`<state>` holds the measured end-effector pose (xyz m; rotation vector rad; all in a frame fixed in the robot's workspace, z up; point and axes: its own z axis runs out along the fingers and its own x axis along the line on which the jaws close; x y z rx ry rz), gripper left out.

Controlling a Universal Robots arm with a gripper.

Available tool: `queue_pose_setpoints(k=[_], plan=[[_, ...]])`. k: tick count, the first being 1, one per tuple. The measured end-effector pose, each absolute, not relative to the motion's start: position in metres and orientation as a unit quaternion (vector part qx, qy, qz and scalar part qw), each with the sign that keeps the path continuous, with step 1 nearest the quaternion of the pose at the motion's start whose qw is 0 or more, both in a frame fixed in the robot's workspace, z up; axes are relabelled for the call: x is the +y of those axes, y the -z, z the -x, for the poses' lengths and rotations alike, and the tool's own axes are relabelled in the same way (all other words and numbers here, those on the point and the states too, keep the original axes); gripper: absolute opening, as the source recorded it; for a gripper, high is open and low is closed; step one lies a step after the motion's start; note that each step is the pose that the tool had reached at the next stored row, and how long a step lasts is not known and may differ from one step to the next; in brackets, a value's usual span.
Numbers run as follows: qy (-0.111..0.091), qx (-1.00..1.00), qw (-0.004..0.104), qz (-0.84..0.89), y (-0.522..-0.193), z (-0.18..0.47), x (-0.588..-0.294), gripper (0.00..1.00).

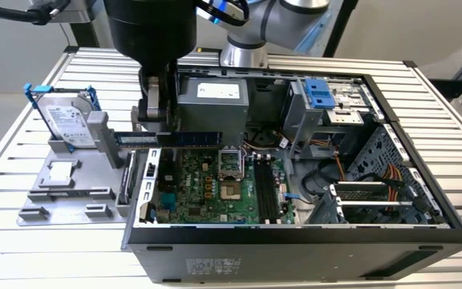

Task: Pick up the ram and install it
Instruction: 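Pick up the ram and move it above insertion slot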

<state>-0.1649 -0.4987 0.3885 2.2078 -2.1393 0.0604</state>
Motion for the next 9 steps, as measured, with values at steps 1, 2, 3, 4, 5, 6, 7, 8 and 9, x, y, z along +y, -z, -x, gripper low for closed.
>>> queue_pose_setpoints(k=[1,2,3,4,5,6,7,8,9], plan=[[-0.019,-0.695,0.034,-0.718,-0.389,0.16,-0.499,0.0],[-0.019,-0.695,0.034,-0.718,-0.388,0.158,-0.499,0.0],[-0.019,-0.695,0.034,-0.718,-0.388,0.156,-0.499,0.0],[-0.019,-0.695,0.034,-0.718,-0.388,0.153,-0.499,0.0],[-0.019,-0.695,0.034,-0.718,-0.388,0.151,-0.499,0.0],[-0.019,-0.695,0.034,-0.718,-0.388,0.149,-0.499,0.0],[-0.019,-0.695,0.034,-0.718,-0.389,0.147,-0.499,0.0],[-0.019,-0.695,0.034,-0.718,-0.389,0.145,-0.499,0.0],[-0.019,-0.695,0.034,-0.718,-0.389,0.143,-0.499,0.0]])
